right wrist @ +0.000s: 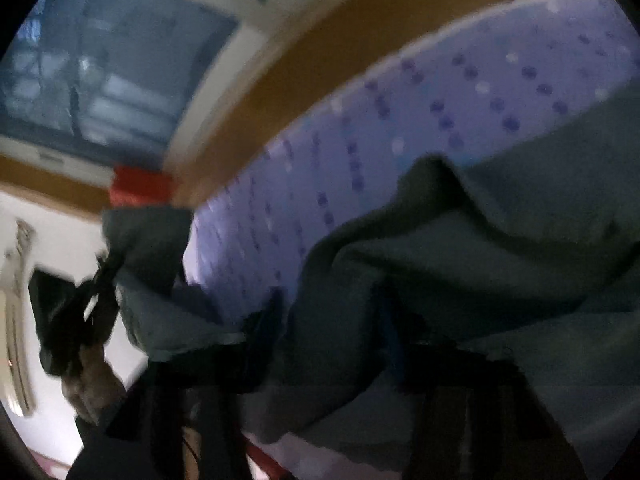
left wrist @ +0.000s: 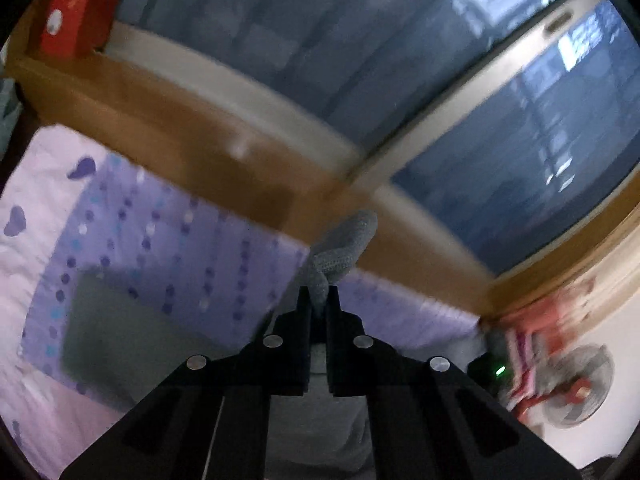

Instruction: Fold clothes

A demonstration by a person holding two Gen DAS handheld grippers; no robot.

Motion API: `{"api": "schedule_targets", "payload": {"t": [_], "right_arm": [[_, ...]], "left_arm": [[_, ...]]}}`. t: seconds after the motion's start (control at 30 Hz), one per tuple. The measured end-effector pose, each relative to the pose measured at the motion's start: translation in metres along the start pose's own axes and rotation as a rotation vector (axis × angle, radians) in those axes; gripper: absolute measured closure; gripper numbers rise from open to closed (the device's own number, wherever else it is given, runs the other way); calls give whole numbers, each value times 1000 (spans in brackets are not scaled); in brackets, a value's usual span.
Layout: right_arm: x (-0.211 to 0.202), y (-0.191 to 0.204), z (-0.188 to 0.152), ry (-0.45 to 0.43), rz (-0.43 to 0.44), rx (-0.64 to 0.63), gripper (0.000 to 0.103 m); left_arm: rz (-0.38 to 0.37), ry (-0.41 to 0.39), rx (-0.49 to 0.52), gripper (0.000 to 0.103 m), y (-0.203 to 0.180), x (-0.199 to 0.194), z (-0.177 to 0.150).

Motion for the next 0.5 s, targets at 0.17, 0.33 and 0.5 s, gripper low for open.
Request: {"api": "schedule_targets", "payload": {"t": [0.17,0.33,0.5], "right_arm": [[-37,14,9,-129,110,-43,94],[-43,-6,9,-116,47,-61,72],[-68,-40,-12,-150,-159,-233,37]], "left_arm": [[28,-54,-32,97,15,-26,18],[172,19,-12,18,47,-13,-1],[269,90,200,9,70,-48,-59]]}}
Point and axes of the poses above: each gripper's, at about its wrist camera, not at the fingertips, and x roughly the way its jaws point, y to its left, z to its top, the point moved 5 cm from there along x, roughly the way its jaws point, and after that the axes turned 9 degrees about x, right-handed, at the moved point
